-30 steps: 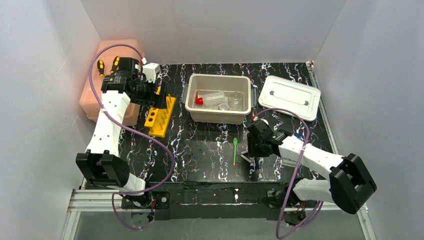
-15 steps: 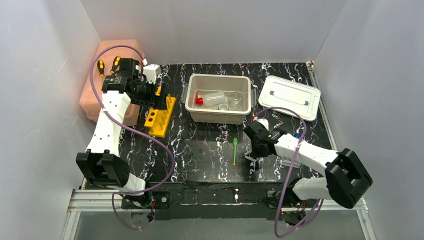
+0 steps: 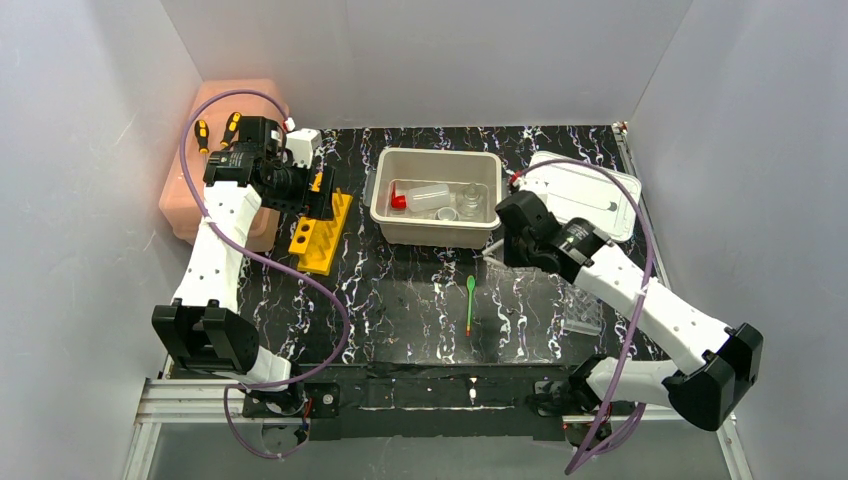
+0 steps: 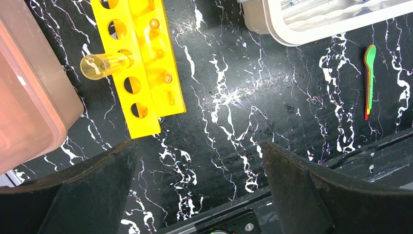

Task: Organize the chemistry lab equipment
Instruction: Pick up the chemistry item at the center of the board, then place the chemistry item in the storage box.

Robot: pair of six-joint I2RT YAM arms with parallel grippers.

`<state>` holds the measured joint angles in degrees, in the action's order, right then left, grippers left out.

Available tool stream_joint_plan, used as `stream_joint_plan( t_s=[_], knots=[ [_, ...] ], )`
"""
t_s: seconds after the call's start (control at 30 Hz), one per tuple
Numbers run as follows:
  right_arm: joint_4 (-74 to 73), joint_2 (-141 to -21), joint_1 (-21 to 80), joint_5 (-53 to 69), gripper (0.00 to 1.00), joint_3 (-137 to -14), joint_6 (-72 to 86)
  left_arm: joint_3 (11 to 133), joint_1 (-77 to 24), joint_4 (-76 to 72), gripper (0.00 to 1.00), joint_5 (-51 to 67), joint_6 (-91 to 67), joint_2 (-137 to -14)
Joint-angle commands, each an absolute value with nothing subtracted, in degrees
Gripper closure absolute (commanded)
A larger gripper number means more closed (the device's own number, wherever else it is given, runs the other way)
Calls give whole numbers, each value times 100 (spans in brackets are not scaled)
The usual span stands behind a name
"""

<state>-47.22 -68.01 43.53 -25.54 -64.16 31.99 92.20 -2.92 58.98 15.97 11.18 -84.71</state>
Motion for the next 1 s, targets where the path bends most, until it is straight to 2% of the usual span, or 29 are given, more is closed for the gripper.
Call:
stream_joint_plan(
  t_s=[0.0,0.37,0.67,0.97],
  knots=[
    [-4955,-7103,4377,-2648,96,-7468,2843,9151,-264,6057,1,1672,1220,-8279],
    [-4228,-9122,4203,-2594,94,-9599,1987,9053,-268,6056,1,1666,1239,-8230],
    [-3577,-10710,3590,-2020,94,-10292,1917,9043,-270,6114,1,1500,1303,-8163],
    [-3551,-11753,3498,-1845,95,-10749,1889,8918,-271,6115,1,1415,1347,-8104]
  ],
)
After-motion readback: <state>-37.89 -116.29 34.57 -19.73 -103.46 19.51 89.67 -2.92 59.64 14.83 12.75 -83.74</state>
